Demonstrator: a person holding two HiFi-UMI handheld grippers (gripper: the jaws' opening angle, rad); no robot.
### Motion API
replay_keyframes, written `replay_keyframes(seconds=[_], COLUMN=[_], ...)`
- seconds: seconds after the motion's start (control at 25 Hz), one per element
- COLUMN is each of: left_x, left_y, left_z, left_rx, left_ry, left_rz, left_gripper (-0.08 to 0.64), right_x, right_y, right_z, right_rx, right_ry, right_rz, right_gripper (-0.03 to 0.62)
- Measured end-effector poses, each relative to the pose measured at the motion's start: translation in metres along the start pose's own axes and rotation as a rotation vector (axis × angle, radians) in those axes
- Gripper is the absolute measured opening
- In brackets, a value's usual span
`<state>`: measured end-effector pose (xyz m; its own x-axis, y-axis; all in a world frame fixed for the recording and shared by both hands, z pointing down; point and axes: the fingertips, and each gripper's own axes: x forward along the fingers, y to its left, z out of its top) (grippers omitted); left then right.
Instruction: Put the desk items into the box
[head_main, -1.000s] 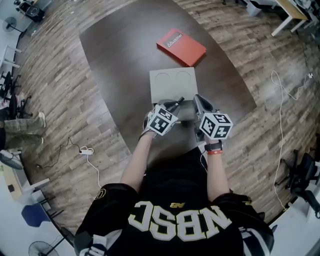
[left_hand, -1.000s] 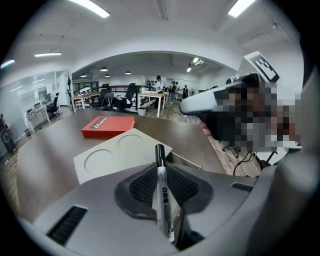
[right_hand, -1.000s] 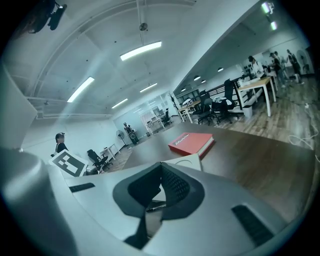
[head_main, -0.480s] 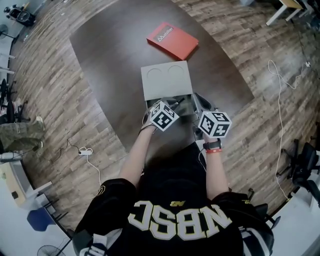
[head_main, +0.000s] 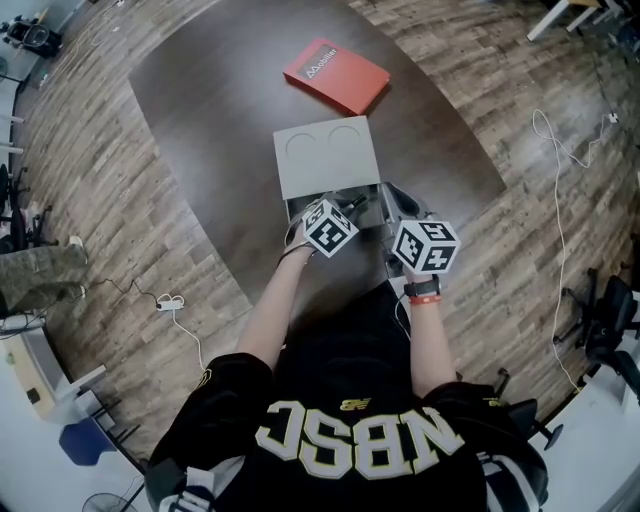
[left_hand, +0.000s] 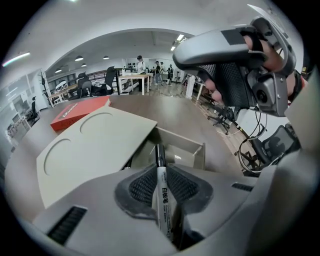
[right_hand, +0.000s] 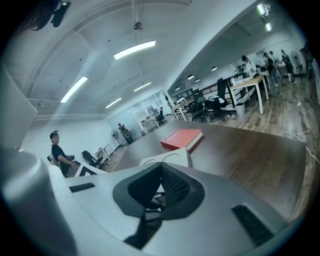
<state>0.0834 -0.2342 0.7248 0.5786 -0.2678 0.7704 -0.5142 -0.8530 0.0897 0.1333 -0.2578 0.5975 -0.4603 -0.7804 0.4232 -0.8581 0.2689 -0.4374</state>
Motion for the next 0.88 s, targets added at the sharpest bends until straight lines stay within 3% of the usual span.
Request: replay_keyframes(seconds=[0.2, 0.52, 0.72, 0.88], left_x=[0.008, 0.011, -0.002, -0.023], left_y=[0.004, 0.006, 0.009, 0.016], left_z=[-0.006, -0.011, 0.004, 0.016], left_rx=[-0.028, -0.085, -0.107, -0.110], left_ry=[0.017, 0.011, -0.061, -0.116], left_rz=[0.005, -0.003, 0.012, 0.068], left_gripper=[0.074, 0.105, 0.121, 0.121], right_x=[0.001, 0.002, -0.001, 0.000], right_y=[0.001, 0.005, 0.009, 0.018], right_z=[0.000, 0.003, 0.008, 0.016], right_rx=[-0.058, -0.044, -0.058, -0.077], right_ry=[0.015, 0.011, 0.004, -0.003], right_rz=[-0.018, 0.001, 0.005, 0.020], right_gripper=[0.006, 0.006, 0.006, 0.006])
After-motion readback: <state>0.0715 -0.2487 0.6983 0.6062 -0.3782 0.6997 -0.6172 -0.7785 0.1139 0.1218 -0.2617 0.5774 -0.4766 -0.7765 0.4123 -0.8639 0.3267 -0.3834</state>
